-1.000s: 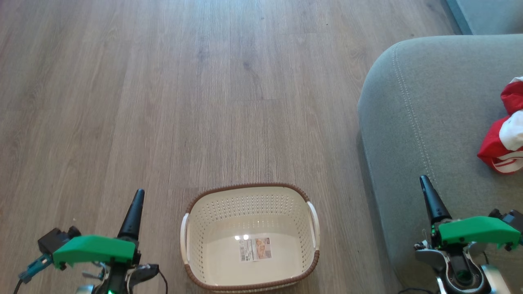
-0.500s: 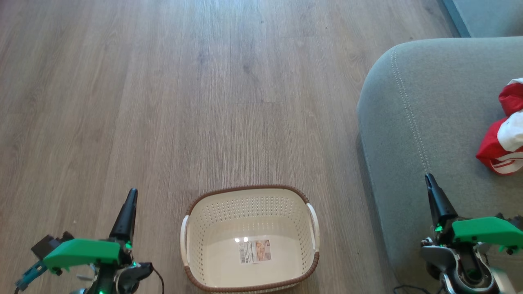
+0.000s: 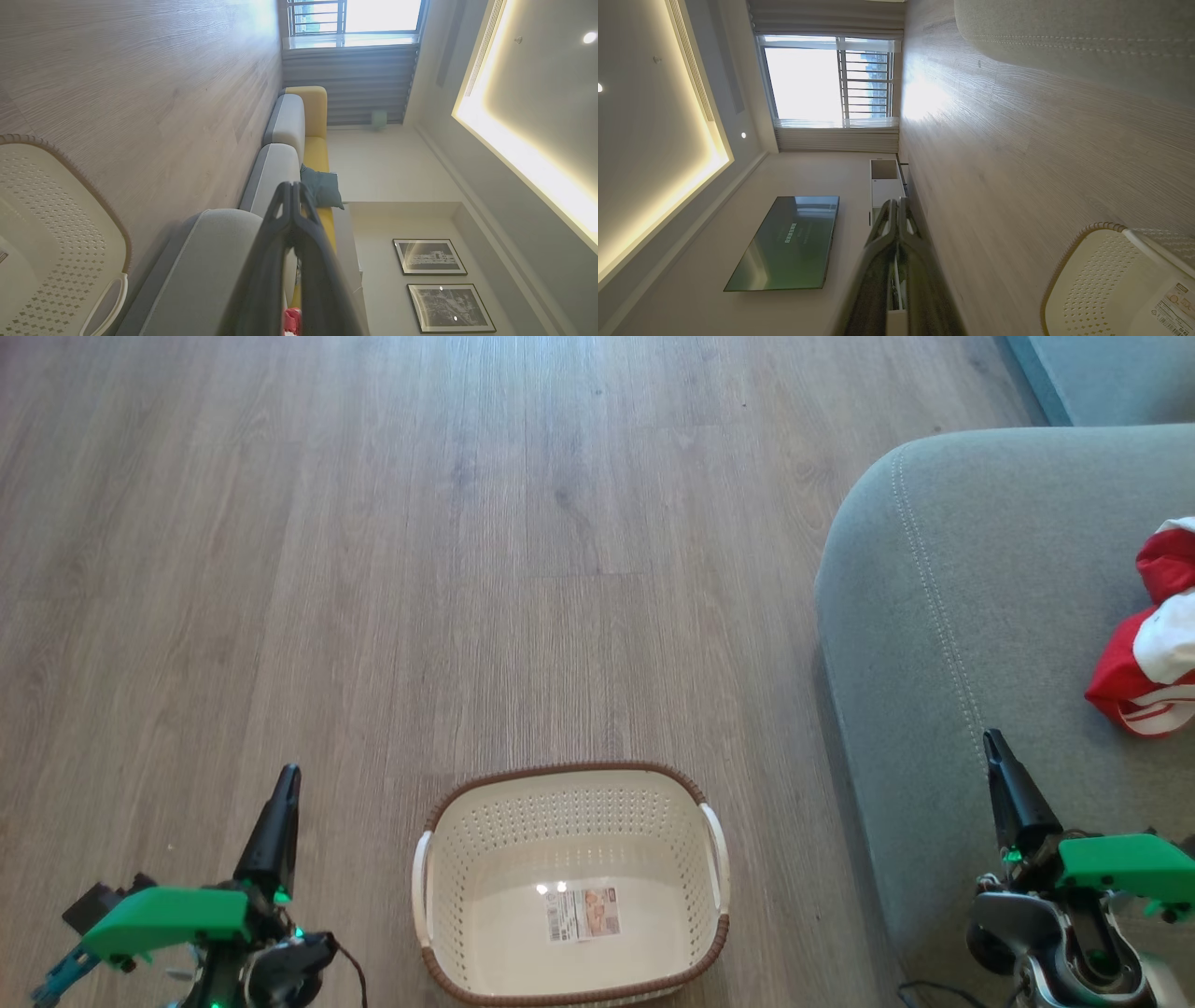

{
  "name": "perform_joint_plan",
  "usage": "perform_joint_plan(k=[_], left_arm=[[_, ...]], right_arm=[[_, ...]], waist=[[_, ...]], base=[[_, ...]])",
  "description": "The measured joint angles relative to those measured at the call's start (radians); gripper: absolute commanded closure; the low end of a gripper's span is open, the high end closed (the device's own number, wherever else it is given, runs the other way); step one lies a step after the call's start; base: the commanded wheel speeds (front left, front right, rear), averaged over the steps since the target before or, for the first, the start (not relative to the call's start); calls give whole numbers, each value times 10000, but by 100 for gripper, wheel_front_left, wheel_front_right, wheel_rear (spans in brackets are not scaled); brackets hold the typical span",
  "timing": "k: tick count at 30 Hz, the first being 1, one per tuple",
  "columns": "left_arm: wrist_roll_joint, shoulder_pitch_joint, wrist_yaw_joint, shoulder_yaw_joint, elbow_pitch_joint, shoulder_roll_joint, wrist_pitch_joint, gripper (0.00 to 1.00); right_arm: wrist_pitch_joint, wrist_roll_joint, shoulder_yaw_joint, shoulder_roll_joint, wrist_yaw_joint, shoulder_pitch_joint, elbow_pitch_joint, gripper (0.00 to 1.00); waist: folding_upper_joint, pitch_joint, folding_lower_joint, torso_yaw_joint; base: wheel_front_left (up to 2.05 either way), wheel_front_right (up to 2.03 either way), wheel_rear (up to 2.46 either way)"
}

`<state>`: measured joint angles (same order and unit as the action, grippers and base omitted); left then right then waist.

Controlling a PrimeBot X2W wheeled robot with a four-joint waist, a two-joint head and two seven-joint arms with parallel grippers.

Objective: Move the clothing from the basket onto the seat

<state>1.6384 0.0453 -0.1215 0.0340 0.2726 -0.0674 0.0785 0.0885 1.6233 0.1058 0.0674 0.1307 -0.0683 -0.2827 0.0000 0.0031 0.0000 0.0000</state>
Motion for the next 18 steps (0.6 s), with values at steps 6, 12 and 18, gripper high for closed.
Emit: perform_joint_plan(k=[6,12,18], left_arm=[[-2,9,0,15,0,4,6,100],[-2,10,0,33,2,10,8,100],[-2,11,0,48,2,17,38,100]], right_arm=[[4,0,23,-8,0,0,2,100],[10,0,50,-17,0,0,2,100],[12,0,84,-27,0,0,2,100]], waist=[[0,0,0,0],[0,0,0,0],[0,0,0,0]], base=[[0,0,0],[0,0,0],[0,0,0]])
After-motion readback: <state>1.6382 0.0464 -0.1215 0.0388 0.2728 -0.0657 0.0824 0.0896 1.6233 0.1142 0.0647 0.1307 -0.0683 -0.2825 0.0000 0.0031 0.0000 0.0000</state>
